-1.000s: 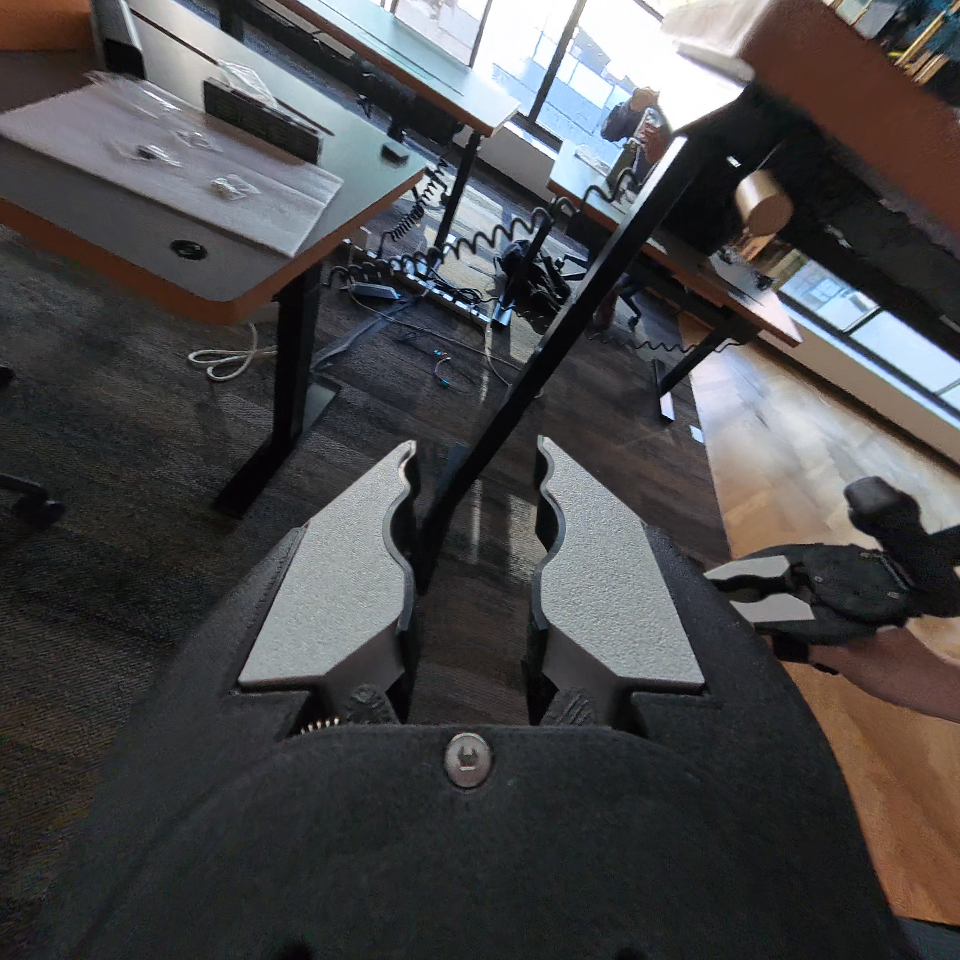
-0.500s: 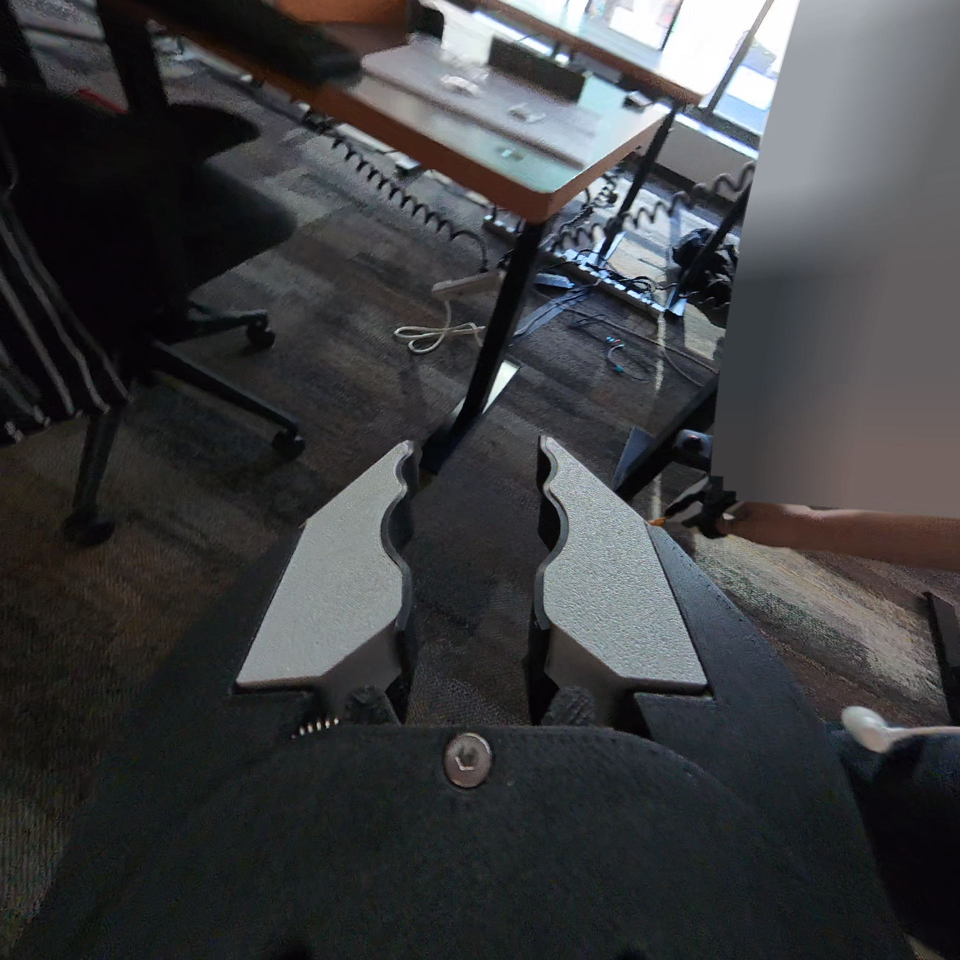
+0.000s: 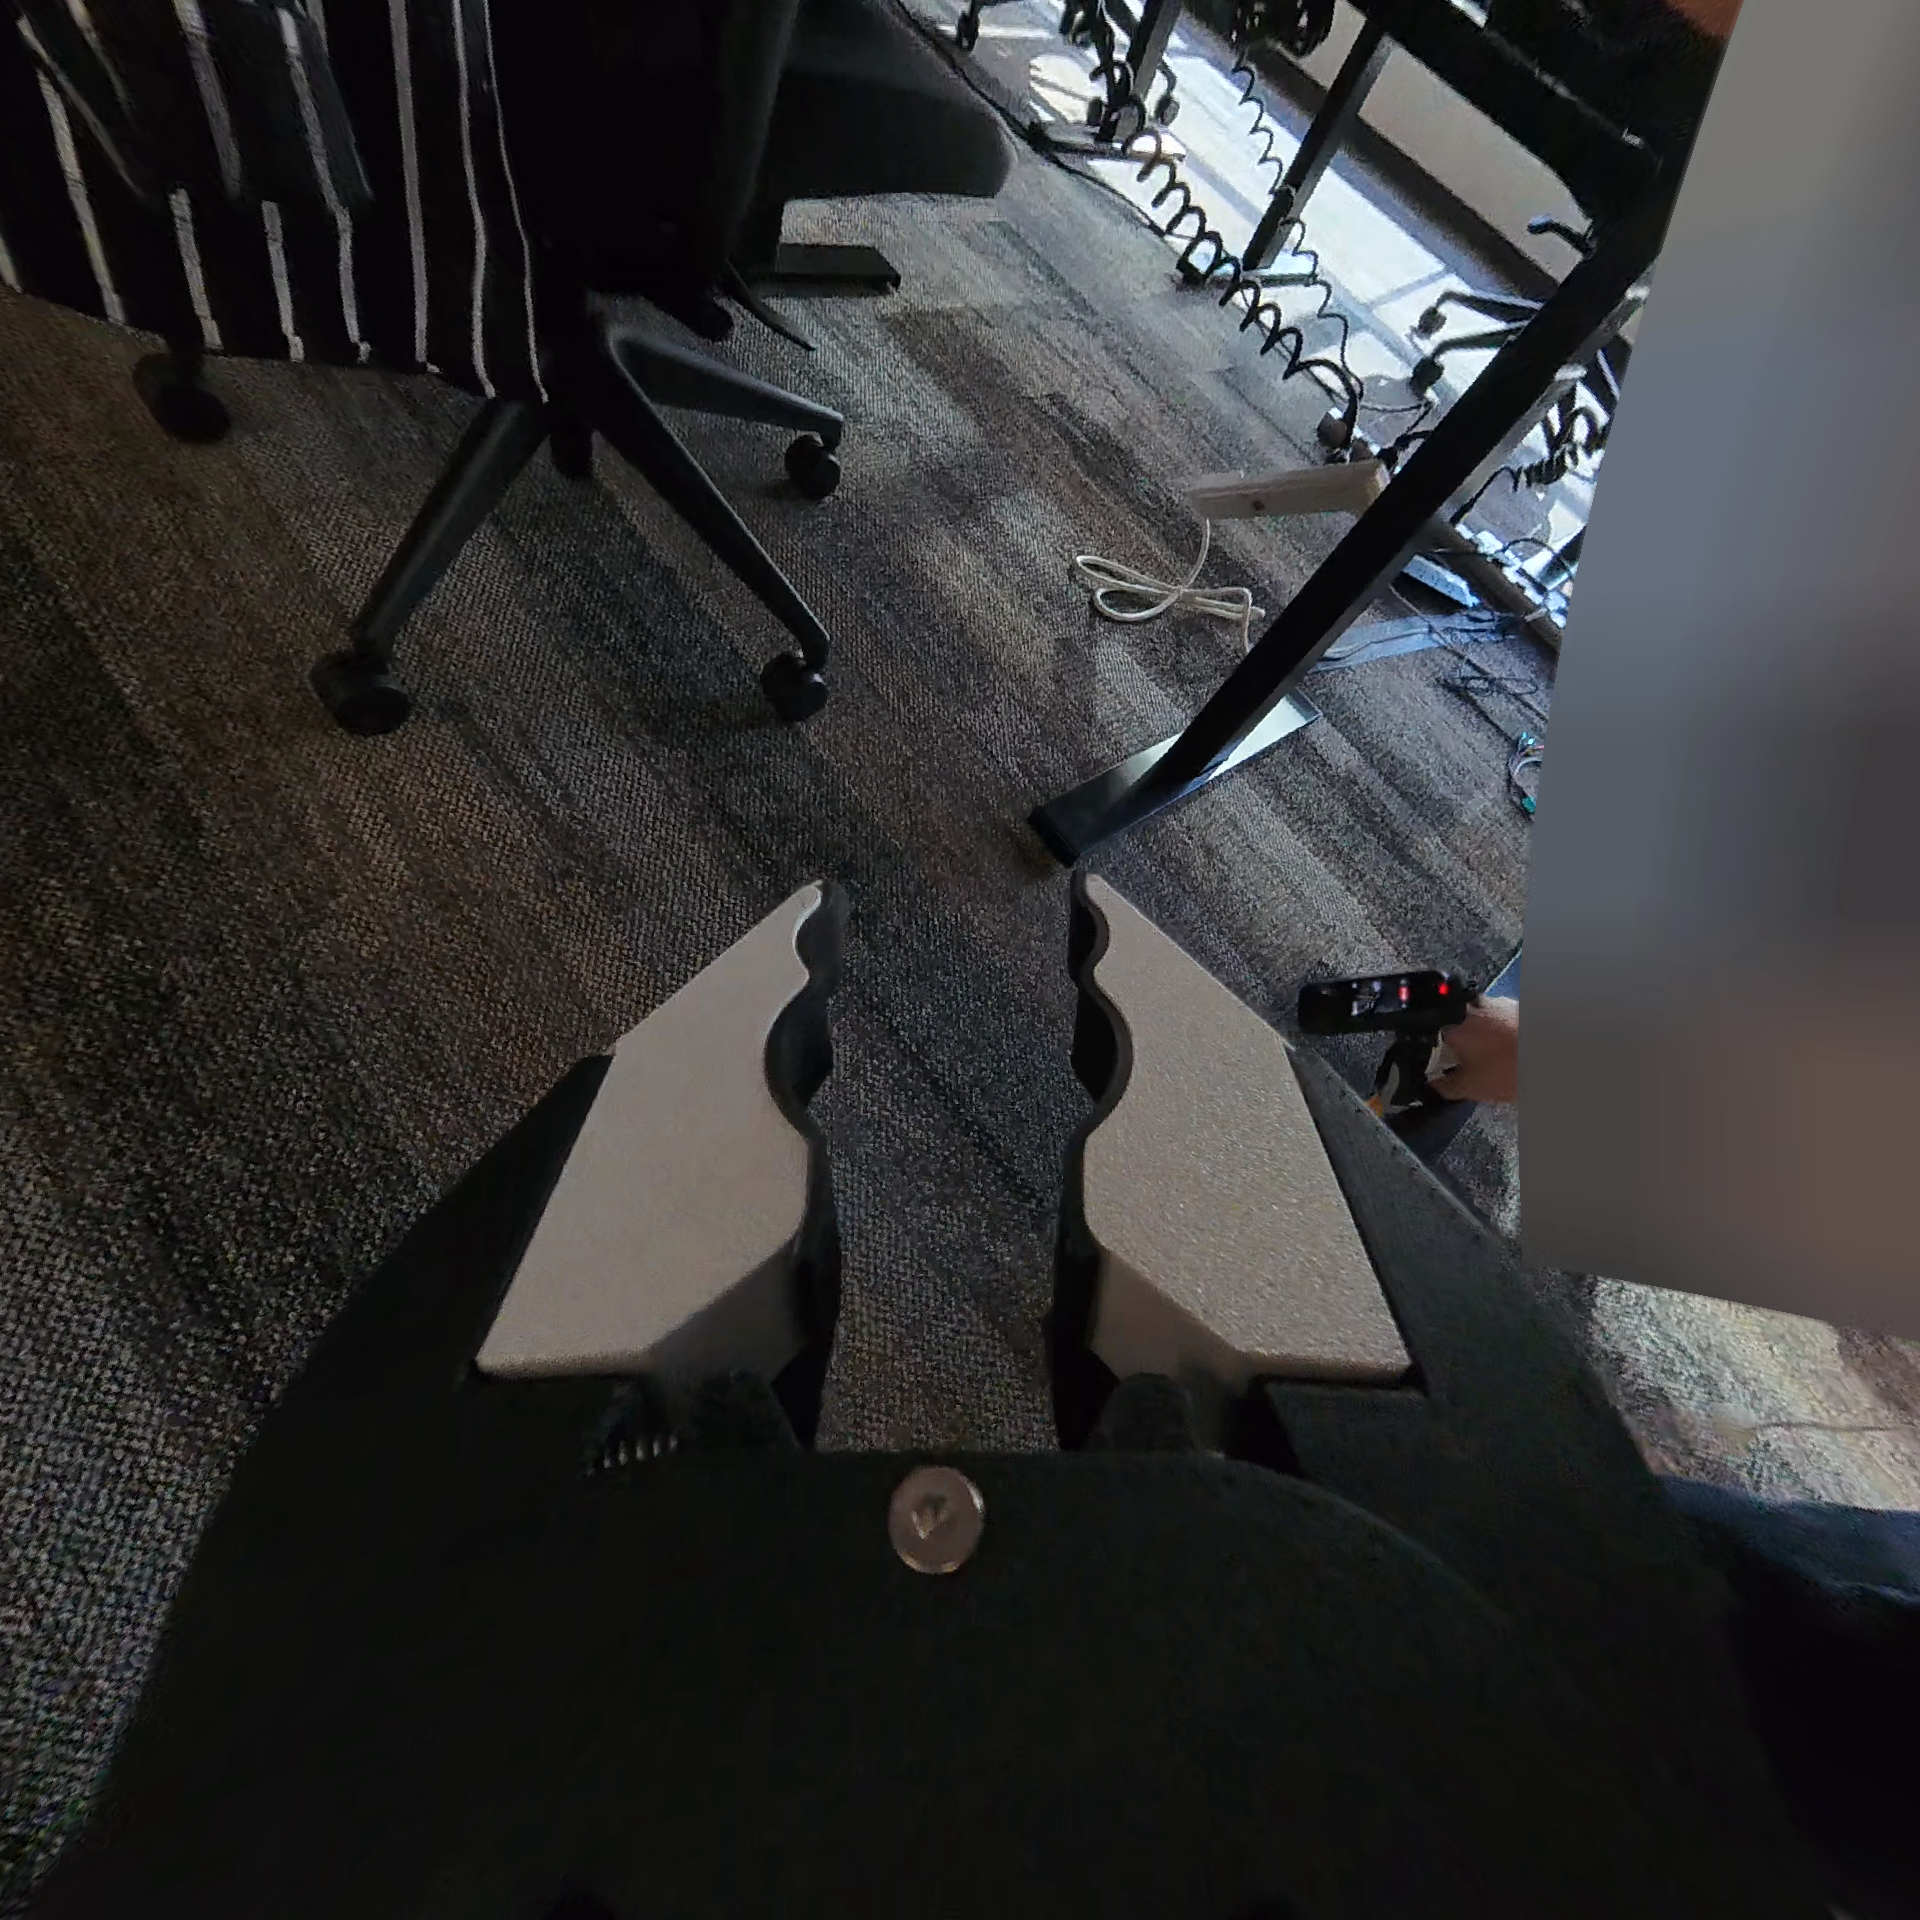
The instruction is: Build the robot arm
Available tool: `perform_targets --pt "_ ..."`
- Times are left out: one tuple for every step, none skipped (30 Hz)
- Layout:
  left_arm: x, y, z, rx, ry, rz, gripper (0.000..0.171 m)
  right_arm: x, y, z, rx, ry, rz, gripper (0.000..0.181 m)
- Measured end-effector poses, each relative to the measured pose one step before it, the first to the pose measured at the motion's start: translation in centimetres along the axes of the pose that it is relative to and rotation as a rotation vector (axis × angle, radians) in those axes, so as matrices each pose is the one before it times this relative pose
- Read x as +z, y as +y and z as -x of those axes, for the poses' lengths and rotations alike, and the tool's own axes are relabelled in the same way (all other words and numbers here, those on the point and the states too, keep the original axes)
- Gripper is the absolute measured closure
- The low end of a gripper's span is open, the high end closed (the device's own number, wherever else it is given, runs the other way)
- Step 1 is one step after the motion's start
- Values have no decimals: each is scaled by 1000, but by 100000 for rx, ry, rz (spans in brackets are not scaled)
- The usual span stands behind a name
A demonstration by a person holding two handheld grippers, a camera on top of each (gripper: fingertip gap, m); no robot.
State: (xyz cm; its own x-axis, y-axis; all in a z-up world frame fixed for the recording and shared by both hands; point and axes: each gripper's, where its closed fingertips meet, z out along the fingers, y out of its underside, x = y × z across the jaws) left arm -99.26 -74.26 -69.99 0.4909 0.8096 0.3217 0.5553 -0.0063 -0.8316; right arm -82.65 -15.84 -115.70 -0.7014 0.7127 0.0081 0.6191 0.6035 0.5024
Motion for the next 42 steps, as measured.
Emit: perform_targets --pt "388 134 -171 595 489 839 129 530 101 62 -1039 -1109 1084 163" --pt "420 127 -257 -101 1230 1123 129 451 104 112 -483 -1283 789 163" --pt "429 119 -261 -586 1342 1068 129 236 -8 -27 -341 -466 -57 163" --pt "397 46 -238 -486 1032 665 129 -62 -230 -223 -295 -234 -1688 164" --pt "345 -4 -239 -169 821 380 129 -58 -158 -62 1358 -1993 -1030 164" --pt "296 -37 -287 -160 895 334 129 -13 173 -53 850 -1804 1076 164" --pt "255 -48 -303 -161 906 402 129 -154 87 -45 -409 -984 140 163" --pt "206 -4 -253 84 568 611 129 -259 -59 28 -605 -933 -927 164" --pt "152 19 -199 392 161 540 129 -257 -80 163 -314 -1530 -933 164" --pt "109 21 -162 327 68 324 129 -193 -1 157 -277 -1353 -505 163" --pt "86 27 -140 -75 132 139 129 -114 175 42 -111 -494 480 163" --pt "64 36 -114 -455 215 13 130 -45 181 51 -40 -474 430 163" --pt "50 32 -83 -595 127 15 130 -17 86 76 181 -578 -115 163" --pt "17 19 -14 -431 -81 68 130 2 51 108 106 -709 -130 163" --pt "5 -15 8 -266 -138 33 130 30 56 82 -172 -354 128 163" --pt "-26 -61 -32 -182 -15 -238 130 69 24 66 -143 -95 -75 163" --pt "-21 -36 -32 -131 62 -174 131 58 -26 42 160 57 -451 163" --pt "-15 19 -23 8 46 152 131 92 -18 105 456 -284 -344 163" --pt "-5 71 -13 75 -97 419 131 112 -3 155 366 -570 -180 163" --pt "-13 59 -18 109 -192 404 131 69 -25 127 -65 -161 -451 163" --pt "-29 40 -47 128 -139 248 131 32 32 22 -101 489 -235 163" --pt "-25 -3 -95 25 94 53 131 10 99 -17 61 533 193 163" --pt "-32 -8 -102 -39 132 -28 131 -1 44 -23 -81 549 -245 163" --pt "-25 -22 -86 77 35 -24 131 -31 -69 38 53 101 -944 164" --pt "-33 -19 -48 214 -117 -3 131 -4 -40 -19 400 188 -855 164" --pt "-35 -27 -48 169 -84 -66 131 26 66 -132 430 878 -56 163" --pt "-31 -38 -47 5 3 -157 131 29 50 16 527 -32 -41 163" --pt "-41 -53 -76 -74 160 -257 131 -28 -67 115 658 -521 -925 163" --pt "-57 -31 -76 9 121 -188 131 -104 -121 -64 294 709 -1132 164" --pt "-50 37 -48 83 11 80 131 -67 -96 -213 -135 1502 -837 164" --pt "-55 93 -45 54 18 267 131 11 39 9 -271 88 86 164" --pt "-57 104 -46 -9 76 283 131 57 113 43 -42 -101 413 163" --pt "-82 94 -45 39 18 236 131 36 85 29 336 120 58 163" --pt "-95 55 -20 125 -148 121 131 27 59 46 542 -40 -142 163" --pt "-91 6 -37 114 -121 -159 131 50 8 69 770 -300 -186 163" --pt "-85 6 -18 11 -144 -282 131 52 -18 91 901 -383 -130 163" --pt "-71 11 -36 -80 -52 -251 131 35 29 73 137 19 217 163" --pt "-61 27 -60 -196 114 -247 131 48 55 46 -797 381 504 163" --pt "-41 52 -94 -214 201 -217 131 16 58 68 -1106 348 447 163" --pt "-31 78 -117 -108 163 -63 132 -27 31 23 -1040 594 254 163" --pt "-23 105 -121 -33 146 74 132 -19 71 -23 -701 567 291 164" --pt "-48 90 -124 41 51 53 132 5 61 17 -135 102 128 163"
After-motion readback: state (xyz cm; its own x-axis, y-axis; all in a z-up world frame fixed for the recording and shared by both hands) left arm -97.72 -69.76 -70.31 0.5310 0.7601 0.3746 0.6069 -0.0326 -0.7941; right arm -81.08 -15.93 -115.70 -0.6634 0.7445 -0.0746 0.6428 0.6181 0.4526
